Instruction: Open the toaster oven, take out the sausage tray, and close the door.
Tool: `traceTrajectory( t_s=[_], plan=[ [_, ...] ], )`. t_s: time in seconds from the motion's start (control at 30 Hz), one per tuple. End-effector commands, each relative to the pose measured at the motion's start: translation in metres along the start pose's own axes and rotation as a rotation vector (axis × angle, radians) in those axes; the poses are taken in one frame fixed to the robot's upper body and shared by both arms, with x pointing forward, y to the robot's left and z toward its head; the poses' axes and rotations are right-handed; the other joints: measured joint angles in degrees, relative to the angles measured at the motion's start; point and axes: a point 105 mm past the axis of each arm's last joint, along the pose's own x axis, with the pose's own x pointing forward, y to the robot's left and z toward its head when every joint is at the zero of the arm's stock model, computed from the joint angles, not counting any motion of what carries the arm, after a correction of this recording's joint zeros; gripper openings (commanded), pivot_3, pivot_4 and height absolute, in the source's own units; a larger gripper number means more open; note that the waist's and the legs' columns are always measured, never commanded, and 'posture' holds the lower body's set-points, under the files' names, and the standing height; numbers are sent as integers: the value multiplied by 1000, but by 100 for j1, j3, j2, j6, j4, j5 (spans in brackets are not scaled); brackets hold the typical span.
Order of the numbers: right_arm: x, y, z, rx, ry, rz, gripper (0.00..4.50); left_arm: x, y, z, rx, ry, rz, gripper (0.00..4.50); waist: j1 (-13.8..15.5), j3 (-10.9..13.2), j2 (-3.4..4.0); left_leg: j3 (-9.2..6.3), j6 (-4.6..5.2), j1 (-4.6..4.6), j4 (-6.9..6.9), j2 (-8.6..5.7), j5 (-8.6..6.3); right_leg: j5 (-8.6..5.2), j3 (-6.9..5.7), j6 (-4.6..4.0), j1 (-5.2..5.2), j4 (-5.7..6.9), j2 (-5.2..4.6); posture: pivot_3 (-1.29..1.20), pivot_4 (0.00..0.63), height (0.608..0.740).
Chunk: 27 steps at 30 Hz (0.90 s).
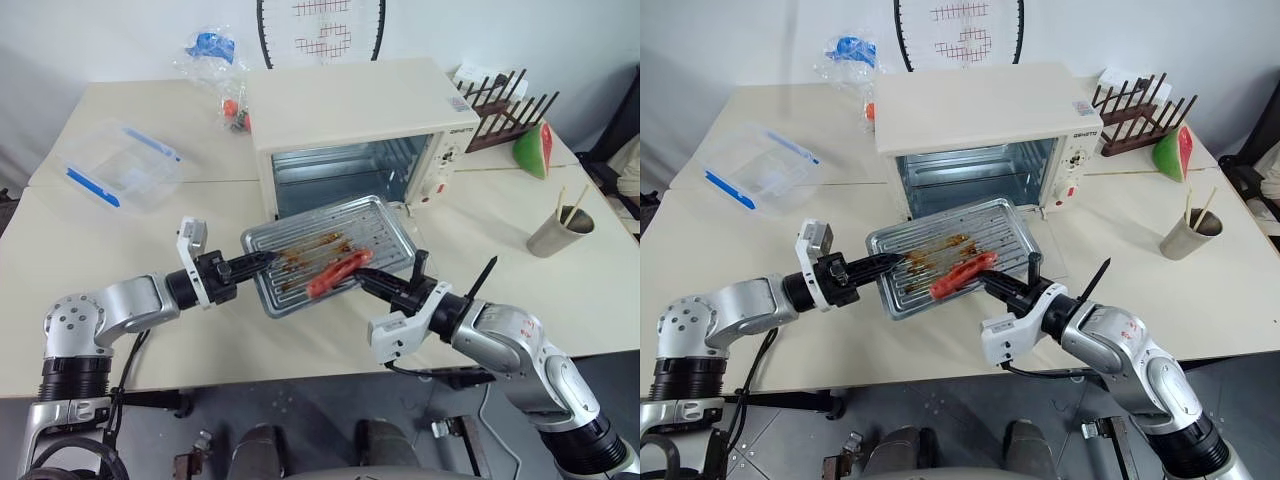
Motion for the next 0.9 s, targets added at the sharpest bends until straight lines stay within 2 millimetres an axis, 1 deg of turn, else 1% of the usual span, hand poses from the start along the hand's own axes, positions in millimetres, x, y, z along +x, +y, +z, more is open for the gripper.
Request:
traceTrajectory(
  t_s=[0.03, 0.2, 0.33, 0.47, 0.67, 0.7, 0.8, 0.9],
  plan=[
    [-7, -31, 11, 0, -55, -120, 0, 2, 10, -18, -29, 99, 52, 19, 0, 0, 0, 0, 0, 0, 0, 0, 0, 0, 0, 0, 0, 0, 0, 0, 150, 740],
    [-8, -28, 13, 18, -69, -97, 0, 1, 12, -21, -42, 122, 62, 19, 3, 0, 0, 0, 0, 1, 1, 0, 0, 0, 0, 0, 1, 0, 0, 0, 150, 740],
    [-9, -18, 10, 35, -65, -41, 0, 0, 17, -20, -59, 114, 78, 19, 4, 0, 0, 0, 0, 1, 0, 0, 0, 0, 0, 0, 1, 0, 0, 0, 150, 740],
    [-11, -19, 11, 22, -75, -40, 1117, 0, 19, -20, -75, 103, 73, 0, 1, 0, 0, 0, 0, 1, 1, -1, 0, 0, 0, 0, 2, 0, 0, 0, 150, 740],
    [-14, -17, 15, 27, -103, -17, 3208, 0, 21, -19, -92, 90, 70, 0, 4, 0, 0, 0, 0, 2, 1, -1, 0, 0, 0, 0, 2, 0, 0, 0, 150, 740],
    [-17, -13, 17, 26, -125, 19, 3469, 0, 22, -19, -98, 88, 69, 0, 6, 0, 0, 0, 0, 2, 1, -1, 0, 0, 0, 0, 2, 0, 0, 0, 150, 740],
    [-26, -2, 19, 26, -168, 112, 4463, -1, 24, -18, -113, 76, 68, 0, 15, 0, 0, 0, 0, 2, 0, -2, 0, 0, 1, 0, 4, -2, -1, 0, 150, 740],
    [-31, -7, 12, 85, -162, 141, 4463, -5, 24, -14, -126, 49, 52, 0, 14, 0, 0, -2, 0, 5, 1, -2, 0, 0, 0, 0, 9, -4, 0, 0, 150, 740]
  ],
)
